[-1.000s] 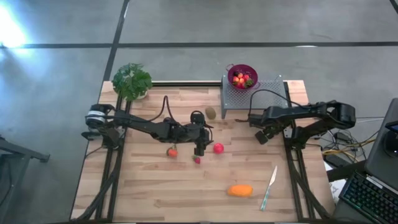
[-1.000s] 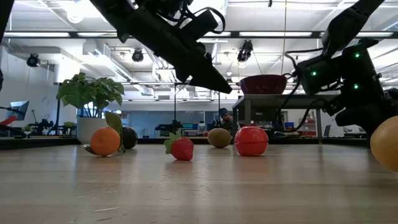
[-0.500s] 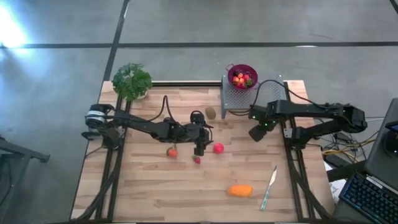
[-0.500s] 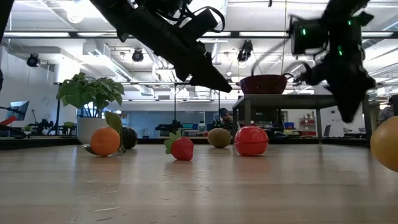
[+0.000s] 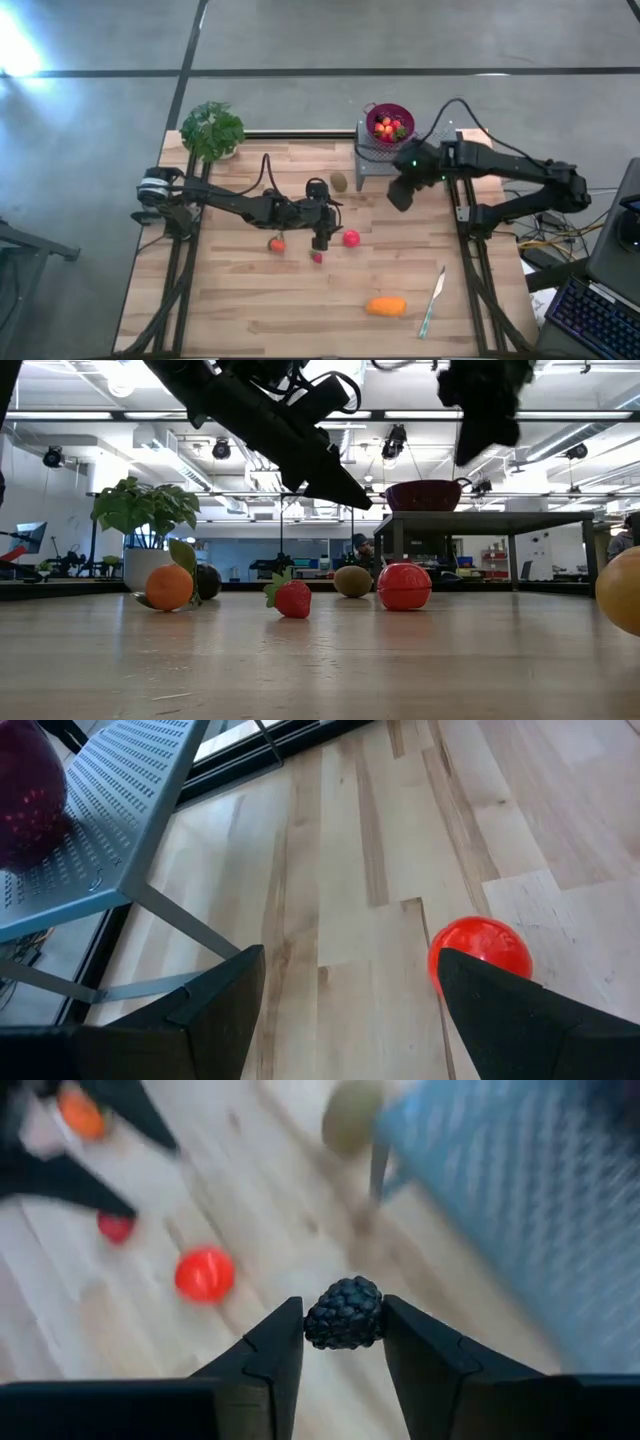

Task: Pick & Place Fruit
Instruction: Put the blackberry into the violet strainer bowl on the shelf

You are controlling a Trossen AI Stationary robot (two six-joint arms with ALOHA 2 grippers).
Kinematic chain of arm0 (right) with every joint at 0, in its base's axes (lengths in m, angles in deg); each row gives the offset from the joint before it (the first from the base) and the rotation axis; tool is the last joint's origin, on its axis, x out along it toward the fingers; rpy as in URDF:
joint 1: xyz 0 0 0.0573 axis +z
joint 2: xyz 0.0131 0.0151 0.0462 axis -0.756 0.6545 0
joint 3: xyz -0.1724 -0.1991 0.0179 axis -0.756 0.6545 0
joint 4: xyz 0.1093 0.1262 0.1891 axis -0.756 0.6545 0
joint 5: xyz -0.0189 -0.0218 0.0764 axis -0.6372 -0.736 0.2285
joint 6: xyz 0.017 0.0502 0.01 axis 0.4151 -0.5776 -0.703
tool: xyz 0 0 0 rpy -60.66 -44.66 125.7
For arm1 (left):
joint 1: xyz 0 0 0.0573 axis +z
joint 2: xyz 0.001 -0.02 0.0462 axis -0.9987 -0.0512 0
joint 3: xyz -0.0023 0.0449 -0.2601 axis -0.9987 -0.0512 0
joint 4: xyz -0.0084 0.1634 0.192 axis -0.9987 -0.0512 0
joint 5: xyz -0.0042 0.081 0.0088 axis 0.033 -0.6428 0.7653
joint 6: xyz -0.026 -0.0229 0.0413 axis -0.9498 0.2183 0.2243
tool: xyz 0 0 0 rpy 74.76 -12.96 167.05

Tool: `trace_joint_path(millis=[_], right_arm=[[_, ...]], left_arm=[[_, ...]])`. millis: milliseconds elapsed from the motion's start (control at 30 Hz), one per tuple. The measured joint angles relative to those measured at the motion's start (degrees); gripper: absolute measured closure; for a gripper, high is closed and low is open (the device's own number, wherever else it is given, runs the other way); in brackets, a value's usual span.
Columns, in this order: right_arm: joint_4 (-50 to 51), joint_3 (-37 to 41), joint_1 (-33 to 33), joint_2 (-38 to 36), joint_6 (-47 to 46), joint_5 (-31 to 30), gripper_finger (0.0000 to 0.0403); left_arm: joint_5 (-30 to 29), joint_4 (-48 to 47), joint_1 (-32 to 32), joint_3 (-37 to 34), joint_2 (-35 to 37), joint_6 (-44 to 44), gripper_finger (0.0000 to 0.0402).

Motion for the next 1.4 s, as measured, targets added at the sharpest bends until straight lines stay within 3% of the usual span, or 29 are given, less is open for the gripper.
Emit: trace_joint_path(millis=[333, 600, 933, 1267, 1400], right_arm=[[0.74, -17.29, -8.29, 9.45, 11.41, -3.50, 0.0280], [2.70, -26.01, -18.26, 18.61, 16.22, -3.53, 0.0286], [6.09, -28.94, -27.84, 26.98, 17.84, -3.53, 0.0275], [6.05, -28.81, -29.96, 28.62, 19.30, -4.82, 0.0288], [6.05, -28.78, -29.99, 28.47, 19.11, -4.85, 0.0264]], left_arm=[[0.02, -0.09, 0.00, 0.00, 0.00, 0.00, 0.0101], [0.02, -0.26, 0.00, -0.07, 0.00, 0.00, 0.0101], [0.02, -0.23, 0.01, -0.09, 0.00, 0.00, 0.0101], [0.02, -0.07, 0.01, -0.09, 0.00, 0.00, 0.0101], [0.02, -0.04, 0.00, -0.09, 0.00, 0.00, 0.0101]])
